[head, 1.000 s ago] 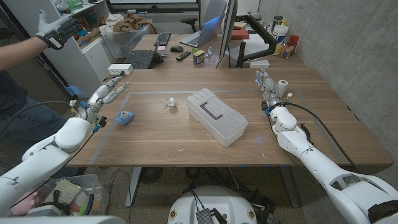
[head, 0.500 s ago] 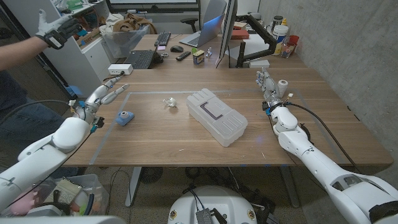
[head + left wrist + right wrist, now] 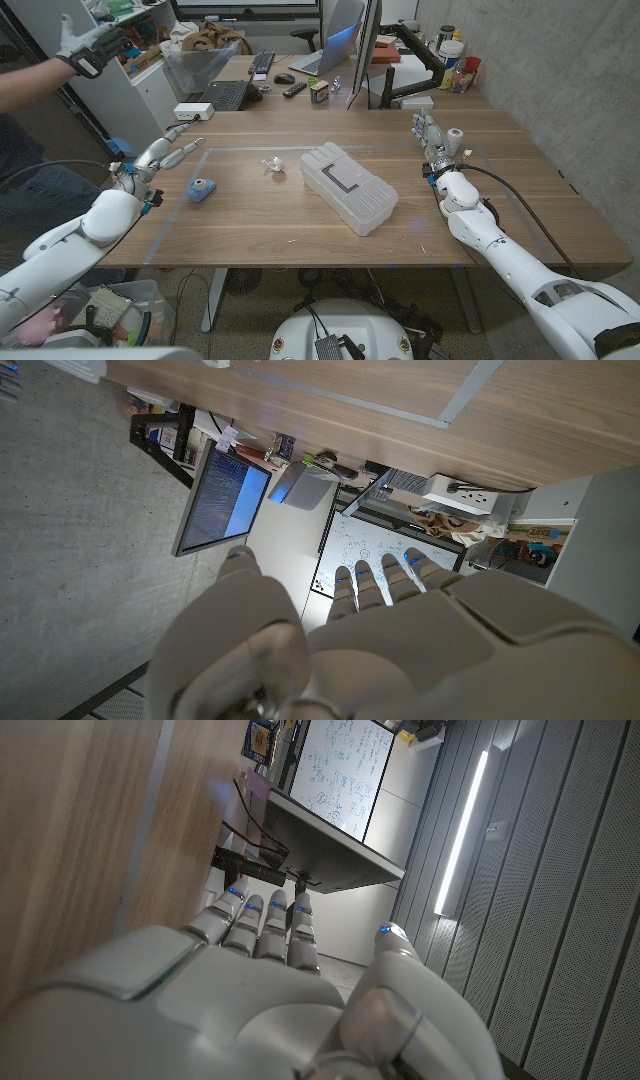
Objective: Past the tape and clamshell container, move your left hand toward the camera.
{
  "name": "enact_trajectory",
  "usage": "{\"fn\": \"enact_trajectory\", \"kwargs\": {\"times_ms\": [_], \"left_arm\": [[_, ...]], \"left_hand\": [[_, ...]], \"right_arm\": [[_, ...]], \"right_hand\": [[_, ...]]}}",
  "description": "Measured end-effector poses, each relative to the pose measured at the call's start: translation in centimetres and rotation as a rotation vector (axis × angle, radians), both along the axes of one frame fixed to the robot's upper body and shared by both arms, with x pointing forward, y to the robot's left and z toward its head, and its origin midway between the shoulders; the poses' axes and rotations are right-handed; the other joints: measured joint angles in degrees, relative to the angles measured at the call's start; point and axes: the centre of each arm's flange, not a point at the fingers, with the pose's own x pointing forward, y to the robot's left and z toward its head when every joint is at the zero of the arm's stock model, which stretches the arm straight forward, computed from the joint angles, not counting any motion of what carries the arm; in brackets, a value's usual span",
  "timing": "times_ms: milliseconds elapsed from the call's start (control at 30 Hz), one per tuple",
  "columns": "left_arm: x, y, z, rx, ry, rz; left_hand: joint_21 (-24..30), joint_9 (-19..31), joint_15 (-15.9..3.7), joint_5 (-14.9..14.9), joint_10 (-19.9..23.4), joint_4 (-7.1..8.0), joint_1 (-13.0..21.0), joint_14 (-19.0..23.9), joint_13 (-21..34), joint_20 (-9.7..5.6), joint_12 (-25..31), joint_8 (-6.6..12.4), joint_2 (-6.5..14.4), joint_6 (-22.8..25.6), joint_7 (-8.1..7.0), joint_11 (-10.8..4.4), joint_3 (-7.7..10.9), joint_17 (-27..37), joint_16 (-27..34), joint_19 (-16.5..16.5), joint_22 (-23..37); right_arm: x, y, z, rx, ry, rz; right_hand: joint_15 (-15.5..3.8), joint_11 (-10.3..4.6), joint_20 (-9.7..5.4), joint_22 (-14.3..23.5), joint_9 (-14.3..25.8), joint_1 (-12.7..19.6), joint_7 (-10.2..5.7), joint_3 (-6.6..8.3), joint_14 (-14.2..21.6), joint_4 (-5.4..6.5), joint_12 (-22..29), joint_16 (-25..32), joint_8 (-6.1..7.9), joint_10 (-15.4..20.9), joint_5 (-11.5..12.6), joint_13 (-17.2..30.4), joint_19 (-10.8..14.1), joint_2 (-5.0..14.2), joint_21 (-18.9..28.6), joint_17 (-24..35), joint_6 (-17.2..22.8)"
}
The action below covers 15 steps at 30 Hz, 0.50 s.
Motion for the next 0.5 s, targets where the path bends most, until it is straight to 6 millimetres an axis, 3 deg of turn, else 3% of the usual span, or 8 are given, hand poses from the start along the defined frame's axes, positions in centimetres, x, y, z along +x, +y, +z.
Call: {"fn": "enact_trajectory", "kwargs": {"times_ms": [200,267,500], "left_arm": [[0.06,0.18,-0.06,0.017,-0.004,0.021],[0.13,0.16,-0.13,0.024,-0.004,0.027],[0.34,0.05,-0.03,0.054,-0.003,0.046]], "left_hand": [[0.0,0.2,0.0,0.0,-0.6,-0.46,0.6,0.0,0.0,0.41,-0.2,-0.93,-0.1,-3.3,0.02,0.09,0.0,0.0,0.0,0.4,0.3],[0.0,0.3,0.0,0.0,-0.8,-0.66,1.1,0.0,0.0,1.18,-0.4,-1.08,0.0,-4.3,-0.38,-0.01,-0.19,0.0,0.0,0.3,0.3],[0.0,0.3,0.21,0.0,-1.7,-0.89,1.5,-0.2,0.0,1.93,-0.4,-0.81,0.0,-4.5,-1.01,-0.28,0.04,0.3,0.0,0.1,0.3]], "right_arm": [[-0.15,-0.12,0.17,-0.003,-0.005,0.0],[-0.2,-0.18,0.17,-0.004,-0.006,-0.001],[-0.34,-0.32,0.29,-0.005,-0.012,-0.002]], "right_hand": [[0.0,0.0,0.0,0.0,0.0,0.0,0.0,0.0,0.0,0.0,0.0,0.0,0.0,0.0,0.0,0.0,0.0,0.0,0.0,0.0,0.0],[0.0,0.0,0.0,0.0,0.0,0.0,0.0,0.0,0.0,0.0,0.0,0.0,0.0,0.0,0.0,0.0,0.0,0.0,0.0,0.0,0.0],[0.0,0.31,0.22,0.0,0.0,0.0,0.0,-0.18,0.0,-0.18,0.0,0.0,0.0,0.3,0.0,0.0,0.2,0.0,0.0,0.0,0.0]]}}
